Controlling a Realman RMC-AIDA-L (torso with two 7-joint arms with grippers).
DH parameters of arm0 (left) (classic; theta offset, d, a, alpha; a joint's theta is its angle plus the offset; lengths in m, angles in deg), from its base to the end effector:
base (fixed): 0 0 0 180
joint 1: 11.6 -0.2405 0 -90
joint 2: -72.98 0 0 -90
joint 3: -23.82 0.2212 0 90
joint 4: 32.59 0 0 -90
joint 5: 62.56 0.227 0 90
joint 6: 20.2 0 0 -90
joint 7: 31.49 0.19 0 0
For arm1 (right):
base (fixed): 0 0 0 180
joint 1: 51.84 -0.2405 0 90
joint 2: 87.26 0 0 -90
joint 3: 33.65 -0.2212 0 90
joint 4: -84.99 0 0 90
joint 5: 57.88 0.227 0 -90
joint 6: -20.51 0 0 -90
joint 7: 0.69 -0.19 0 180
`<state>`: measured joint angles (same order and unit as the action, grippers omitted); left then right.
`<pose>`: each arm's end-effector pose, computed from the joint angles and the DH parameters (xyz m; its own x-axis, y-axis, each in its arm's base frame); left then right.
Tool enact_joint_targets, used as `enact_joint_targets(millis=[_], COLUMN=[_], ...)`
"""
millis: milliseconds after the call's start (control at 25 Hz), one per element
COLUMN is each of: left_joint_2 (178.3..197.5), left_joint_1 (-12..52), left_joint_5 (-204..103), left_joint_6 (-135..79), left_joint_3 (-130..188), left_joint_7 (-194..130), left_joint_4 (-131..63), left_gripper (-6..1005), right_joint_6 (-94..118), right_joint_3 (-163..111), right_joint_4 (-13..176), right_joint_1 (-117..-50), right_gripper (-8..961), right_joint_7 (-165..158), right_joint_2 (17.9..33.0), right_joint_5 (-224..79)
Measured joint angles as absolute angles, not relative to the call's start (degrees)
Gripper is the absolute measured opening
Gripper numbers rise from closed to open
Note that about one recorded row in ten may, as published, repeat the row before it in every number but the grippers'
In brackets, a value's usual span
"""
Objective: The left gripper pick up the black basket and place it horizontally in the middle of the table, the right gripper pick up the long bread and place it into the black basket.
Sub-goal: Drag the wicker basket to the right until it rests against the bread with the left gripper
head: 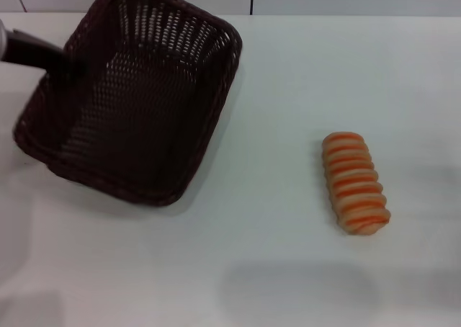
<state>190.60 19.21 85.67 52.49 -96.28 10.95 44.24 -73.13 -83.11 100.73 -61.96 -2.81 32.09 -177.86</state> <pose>-0.2157 0.4271 0.0722 0.7520 0.6345 0.1788 0.5734 -0.4957 -0.6523 0.3199 0.2810 0.0674 0.6696 0.3998 -0.6259 -0.7259 0.1740 -0.6655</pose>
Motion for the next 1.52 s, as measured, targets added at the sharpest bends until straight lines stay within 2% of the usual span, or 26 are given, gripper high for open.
enact_joint_targets(millis=[240,320,440,480,640,760,800,1080,1280,1520], left_joint_2=[190.23,187.97,187.97,184.74,183.72,183.73,184.39,185.73,187.04,187.78], left_joint_1=[20.3,22.2,22.2,24.0,25.7,26.4,29.2,31.4,31.7,31.8], left_joint_5=[81.0,73.0,73.0,65.0,62.3,62.1,62.2,62.4,62.6,63.0], left_joint_6=[57.8,66.8,66.8,74.7,79.5,81.3,86.3,87.9,87.6,86.7], left_joint_3=[-102.1,-107.6,-107.6,-108.2,-107.9,-107.8,-106.5,-100.3,-96.9,-96.3], left_joint_7=[17.0,23.1,23.1,26.3,28.5,29.3,32.6,37.1,40.0,41.5], left_joint_4=[46.8,48.5,48.5,47.6,47.1,47.1,45.2,39.4,36.9,35.0], left_gripper=[208,203,203,202,202,208,211,231,246,264], right_joint_6=[-73.2,-73.2,-73.2,-73.3,-73.3,-73.9,-74.0,-74.7,-75.2,-75.4], right_joint_3=[-83.3,-83.3,-83.3,-83.3,-83.3,-83.2,-83.2,-82.9,-82.7,-82.7], right_joint_4=[100.8,100.8,100.8,100.8,100.8,100.8,100.8,100.8,100.8,100.8], right_joint_1=[-61.9,-61.9,-61.8,-61.8,-61.8,-61.4,-61.1,-60.0,-59.5,-59.3], right_gripper=[699,699,698,698,699,699,699,698,695,690], right_joint_7=[-2.8,-2.8,-2.8,-2.8,-2.8,-2.8,-2.8,-3.1,-3.2,-3.2], right_joint_2=[32.09,32.09,32.10,32.14,32.18,32.26,32.26,32.37,32.41,32.47], right_joint_5=[-177.9,-177.9,-177.9,-177.9,-177.9,-177.9,-177.9,-177.9,-177.9,-177.9])
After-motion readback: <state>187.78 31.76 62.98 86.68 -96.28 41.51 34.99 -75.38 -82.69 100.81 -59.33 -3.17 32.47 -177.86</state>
